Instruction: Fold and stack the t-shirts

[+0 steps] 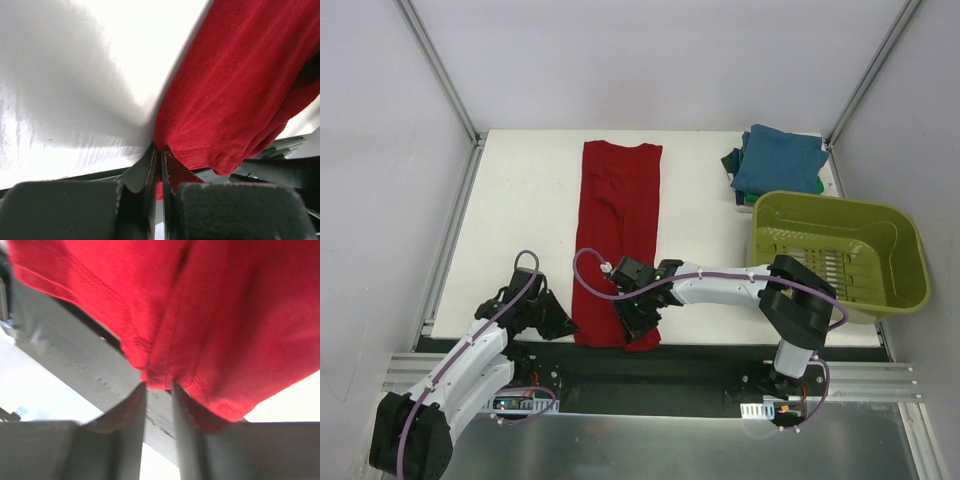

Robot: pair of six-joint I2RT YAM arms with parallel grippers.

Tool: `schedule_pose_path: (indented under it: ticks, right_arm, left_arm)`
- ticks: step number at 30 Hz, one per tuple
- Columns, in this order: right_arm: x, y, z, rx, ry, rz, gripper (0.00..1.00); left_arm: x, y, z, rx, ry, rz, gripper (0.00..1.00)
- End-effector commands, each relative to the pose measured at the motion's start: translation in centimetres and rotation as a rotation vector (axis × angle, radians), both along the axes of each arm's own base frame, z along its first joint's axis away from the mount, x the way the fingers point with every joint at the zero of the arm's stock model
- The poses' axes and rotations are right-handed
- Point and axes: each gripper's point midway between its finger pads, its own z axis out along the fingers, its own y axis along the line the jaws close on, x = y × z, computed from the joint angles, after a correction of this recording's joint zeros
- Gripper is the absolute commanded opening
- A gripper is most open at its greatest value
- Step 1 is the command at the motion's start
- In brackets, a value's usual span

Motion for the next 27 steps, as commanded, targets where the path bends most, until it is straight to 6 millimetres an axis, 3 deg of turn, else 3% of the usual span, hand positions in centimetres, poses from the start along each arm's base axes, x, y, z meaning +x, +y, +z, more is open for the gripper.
schedule_pose_path:
  ticks: [1,2,5,10,11,14,17,22,23,27]
  right_arm:
    - [-0.6,3.1,3.0,0.151,0.012,0.041,0.22]
    - [-1.1,3.6,3.5,0.177,0.034,0.058,0.17]
    - [-1.8,4.6,4.1,0.226,0.070,0.082,0.16]
    - [-2.1,6.8,4.5,0.271,0.093,0.118,0.24]
    - [-2.2,7.1,4.5,0.272,0.092,0.126,0.31]
    - [-1.7,7.3,4.6,0.265,0.063,0.129,0.37]
    - [-1.0,6.5,5.4,0.255,-0.006,0.133,0.51]
    - [0.7,3.3,6.9,0.202,-0.155,0.082,0.63]
    - [0.6,2.1,6.1,0.154,-0.151,0.073,0.69]
    - [0.2,0.4,4.3,0.093,-0.123,0.047,0.69]
  left_arm:
    - [-1.7,1.6,-1.8,0.088,0.069,0.026,0.00]
    - [-1.8,1.5,-1.8,0.084,0.075,0.025,0.00]
    - [-1.8,1.5,-1.7,0.083,0.078,0.025,0.00]
    - [-1.7,1.5,-1.7,0.083,0.070,0.024,0.00]
    - [-1.7,1.5,-1.7,0.084,0.069,0.023,0.00]
    - [-1.8,1.4,-1.7,0.082,0.072,0.023,0.00]
    - [-1.8,1.4,-1.7,0.081,0.073,0.023,0.00]
    - [-1.8,1.4,-1.7,0.078,0.073,0.017,0.00]
    - [-1.8,1.4,-1.7,0.077,0.075,0.016,0.00]
    - [-1.8,1.3,-1.6,0.072,0.073,0.015,0.00]
